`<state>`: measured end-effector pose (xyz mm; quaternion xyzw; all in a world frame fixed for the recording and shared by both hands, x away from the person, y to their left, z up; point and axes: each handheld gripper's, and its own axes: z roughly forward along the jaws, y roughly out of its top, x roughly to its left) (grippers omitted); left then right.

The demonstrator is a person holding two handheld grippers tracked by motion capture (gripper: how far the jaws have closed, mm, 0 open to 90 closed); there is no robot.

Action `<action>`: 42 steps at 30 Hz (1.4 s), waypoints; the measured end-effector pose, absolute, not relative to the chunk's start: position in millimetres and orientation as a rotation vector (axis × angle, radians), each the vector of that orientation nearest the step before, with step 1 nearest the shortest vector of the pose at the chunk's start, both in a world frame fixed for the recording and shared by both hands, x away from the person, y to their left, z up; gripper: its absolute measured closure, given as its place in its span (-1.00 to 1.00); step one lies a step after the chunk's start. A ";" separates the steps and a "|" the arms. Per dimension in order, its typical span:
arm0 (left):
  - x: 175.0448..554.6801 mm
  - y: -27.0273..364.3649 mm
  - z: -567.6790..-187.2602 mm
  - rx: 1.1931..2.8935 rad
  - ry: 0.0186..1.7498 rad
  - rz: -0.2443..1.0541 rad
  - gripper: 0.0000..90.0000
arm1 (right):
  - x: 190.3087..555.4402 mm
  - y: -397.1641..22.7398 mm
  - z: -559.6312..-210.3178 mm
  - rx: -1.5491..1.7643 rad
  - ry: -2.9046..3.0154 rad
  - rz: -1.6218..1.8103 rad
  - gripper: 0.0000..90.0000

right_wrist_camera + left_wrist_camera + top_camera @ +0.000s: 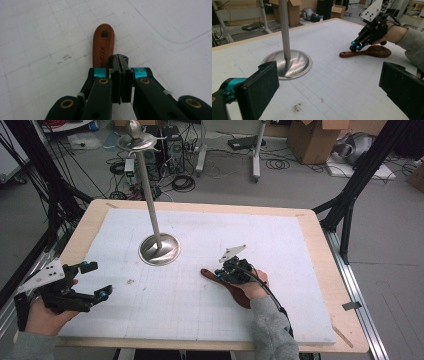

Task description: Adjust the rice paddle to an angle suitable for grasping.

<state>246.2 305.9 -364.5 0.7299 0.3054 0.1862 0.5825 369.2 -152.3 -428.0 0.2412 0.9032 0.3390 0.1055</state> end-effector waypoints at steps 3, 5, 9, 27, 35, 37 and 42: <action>246.3 306.7 -364.5 1.703 0.715 0.435 -0.93 | 368.1 -153.8 -425.0 0.702 2.650 1.012 0.99; 246.3 306.6 -364.2 1.701 0.714 0.436 -0.93 | 366.9 -158.6 -420.3 0.717 2.628 1.037 0.90; 247.6 305.7 -363.9 1.702 0.710 0.433 -0.93 | 361.7 -164.4 -410.4 0.672 2.606 1.115 0.66; 250.5 299.5 -360.7 1.699 0.666 0.431 -0.93 | 345.7 -172.4 -388.2 0.607 2.575 1.153 -0.31; 251.2 300.9 -361.5 1.697 0.680 0.433 -0.93 | 342.3 -176.0 -382.2 0.543 2.614 1.254 -0.53; 251.1 301.3 -361.6 1.696 0.681 0.436 -0.93 | 341.1 -176.5 -380.9 0.534 2.626 1.254 -0.57; 251.0 301.3 -361.1 1.700 0.675 0.436 -0.93 | 340.5 -176.9 -380.8 0.530 2.640 1.243 -0.59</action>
